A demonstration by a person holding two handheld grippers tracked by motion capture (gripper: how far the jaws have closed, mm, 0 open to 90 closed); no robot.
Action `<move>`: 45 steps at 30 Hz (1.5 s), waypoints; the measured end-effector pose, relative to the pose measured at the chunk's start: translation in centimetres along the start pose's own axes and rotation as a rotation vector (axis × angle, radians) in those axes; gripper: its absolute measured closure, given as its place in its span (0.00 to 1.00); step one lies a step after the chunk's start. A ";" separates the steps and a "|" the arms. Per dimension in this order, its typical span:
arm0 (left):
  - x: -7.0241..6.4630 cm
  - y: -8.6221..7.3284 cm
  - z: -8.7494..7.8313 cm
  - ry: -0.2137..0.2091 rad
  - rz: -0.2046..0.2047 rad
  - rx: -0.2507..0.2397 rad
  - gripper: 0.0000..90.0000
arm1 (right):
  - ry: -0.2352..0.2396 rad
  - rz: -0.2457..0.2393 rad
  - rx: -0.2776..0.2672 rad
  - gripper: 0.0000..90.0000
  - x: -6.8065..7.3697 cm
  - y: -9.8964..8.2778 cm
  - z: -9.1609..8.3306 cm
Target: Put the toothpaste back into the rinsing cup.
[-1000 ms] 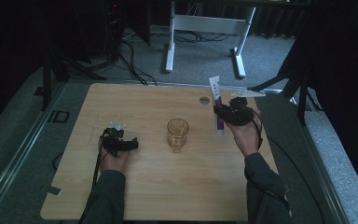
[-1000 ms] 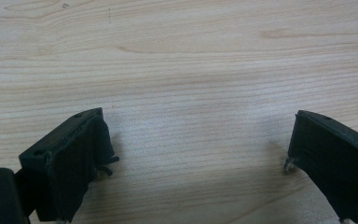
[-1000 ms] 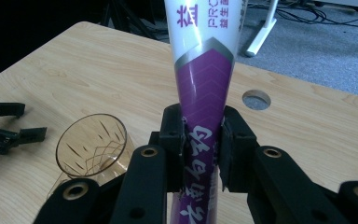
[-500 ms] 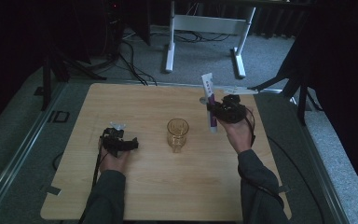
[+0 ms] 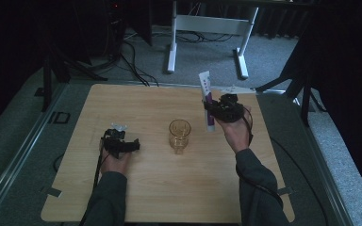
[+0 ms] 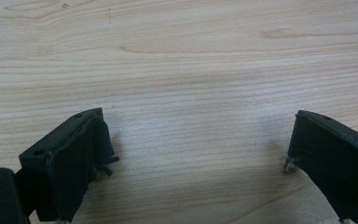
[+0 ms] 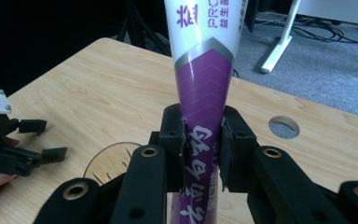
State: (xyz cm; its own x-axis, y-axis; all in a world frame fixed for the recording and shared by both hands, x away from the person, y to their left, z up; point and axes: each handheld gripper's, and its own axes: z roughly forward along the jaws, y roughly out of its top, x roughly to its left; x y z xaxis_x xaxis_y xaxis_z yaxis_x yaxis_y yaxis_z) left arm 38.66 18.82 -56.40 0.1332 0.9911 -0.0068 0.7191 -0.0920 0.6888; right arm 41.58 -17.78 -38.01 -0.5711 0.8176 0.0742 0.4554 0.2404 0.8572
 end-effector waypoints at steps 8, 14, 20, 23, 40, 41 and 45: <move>0.0 0.0 0.0 0.000 0.000 0.000 0.05 | 0.014 0.000 -0.020 0.83 0.4 0.5 0.4; 0.0 0.0 0.0 0.000 0.000 0.000 0.05 | 0.024 -0.002 -0.029 0.83 0.8 0.8 0.7; 0.0 0.0 0.0 0.000 0.000 0.000 0.05 | 0.035 -0.007 -0.036 0.83 1.2 0.9 1.1; 0.0 0.0 0.0 0.000 0.000 0.000 0.05 | 0.040 -0.008 -0.040 0.83 1.3 0.9 1.2; 0.0 0.0 0.0 0.000 0.000 0.000 0.05 | 0.068 -0.044 -0.043 0.83 2.9 1.1 2.8; 0.0 0.0 0.0 0.000 0.000 0.000 0.05 | 0.070 -0.043 -0.043 0.83 2.9 1.1 2.8; 0.0 0.0 0.0 0.000 0.000 0.000 0.05 | 0.074 -0.041 -0.048 0.82 3.0 1.1 2.9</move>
State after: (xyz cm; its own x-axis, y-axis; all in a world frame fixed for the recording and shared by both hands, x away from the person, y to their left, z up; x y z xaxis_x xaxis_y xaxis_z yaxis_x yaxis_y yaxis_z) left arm 38.66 18.83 -56.39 0.1333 0.9911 -0.0069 0.7192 -0.0919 0.6887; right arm 42.32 -13.55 -38.34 -0.6381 0.7663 0.0741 0.3986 0.2465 0.8834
